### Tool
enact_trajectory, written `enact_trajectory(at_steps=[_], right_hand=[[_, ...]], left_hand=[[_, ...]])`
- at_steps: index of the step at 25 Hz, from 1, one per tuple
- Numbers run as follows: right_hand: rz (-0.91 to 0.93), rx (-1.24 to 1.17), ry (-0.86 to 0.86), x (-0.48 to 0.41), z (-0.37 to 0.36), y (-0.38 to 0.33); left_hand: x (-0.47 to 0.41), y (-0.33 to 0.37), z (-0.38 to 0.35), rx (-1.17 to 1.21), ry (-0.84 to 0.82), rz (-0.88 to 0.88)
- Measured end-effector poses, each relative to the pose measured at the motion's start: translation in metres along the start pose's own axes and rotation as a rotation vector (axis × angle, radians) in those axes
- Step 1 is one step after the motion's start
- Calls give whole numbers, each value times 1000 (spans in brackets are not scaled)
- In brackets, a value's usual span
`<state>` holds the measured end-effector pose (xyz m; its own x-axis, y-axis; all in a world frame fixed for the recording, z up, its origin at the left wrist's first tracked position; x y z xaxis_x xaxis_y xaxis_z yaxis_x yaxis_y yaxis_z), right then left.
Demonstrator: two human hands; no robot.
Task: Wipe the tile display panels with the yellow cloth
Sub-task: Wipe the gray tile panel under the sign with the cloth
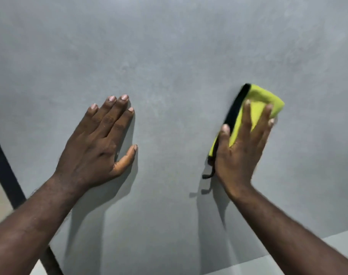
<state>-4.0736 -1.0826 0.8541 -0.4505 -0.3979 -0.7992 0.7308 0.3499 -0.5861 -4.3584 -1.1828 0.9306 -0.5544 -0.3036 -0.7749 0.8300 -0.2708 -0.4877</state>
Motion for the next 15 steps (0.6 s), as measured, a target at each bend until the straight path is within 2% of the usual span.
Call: enact_trajectory(at_steps=[1,3,4,5,8,9,10,12,13,14,15], right_hand=[[142,68,-38,16,-5,-27],[652,132,-118,37,-12,-84],[772,128,-101,27,-9,-100],[727,108,-67,9,-8,-103],[102,-14,38,-22,-1,-73],[33,12,37,-7,-2,-77],[133,82,13,10,-6,-96],[680,151,-79,33,-12,-154],[872,161,-72,27,-9,-175],[892,157,-44,12,-6,-180],[749,150,-8,-12,-5,-170]], left_hand=[[8,-8,4,-1,-9,5],[20,-20,10,-7,-18,-11],[25,-25,13,-7,-15,-14],[32,-31,16,0,-15,-10],[53,-47,22,17,-16,11],[58,-50,23,22,-17,1],[61,-53,23,32,-20,-18],[61,-55,24,54,-13,-47],[60,-56,25,61,-5,-49],[61,-56,24,68,0,-43],[63,-55,21,77,4,-34]])
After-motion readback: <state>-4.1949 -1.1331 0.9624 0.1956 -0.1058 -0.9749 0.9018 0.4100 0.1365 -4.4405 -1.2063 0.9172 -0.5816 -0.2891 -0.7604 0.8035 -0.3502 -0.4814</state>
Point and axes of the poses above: each hand's wrist, its own x-axis away from the middle knuckle, its own z-axis out of the back of the hand, y = z × x, the point moved 7 cm from there along -x, towards the middle knuckle, and after that the axes turned 15 degrees about x, right-handed, at the moved point
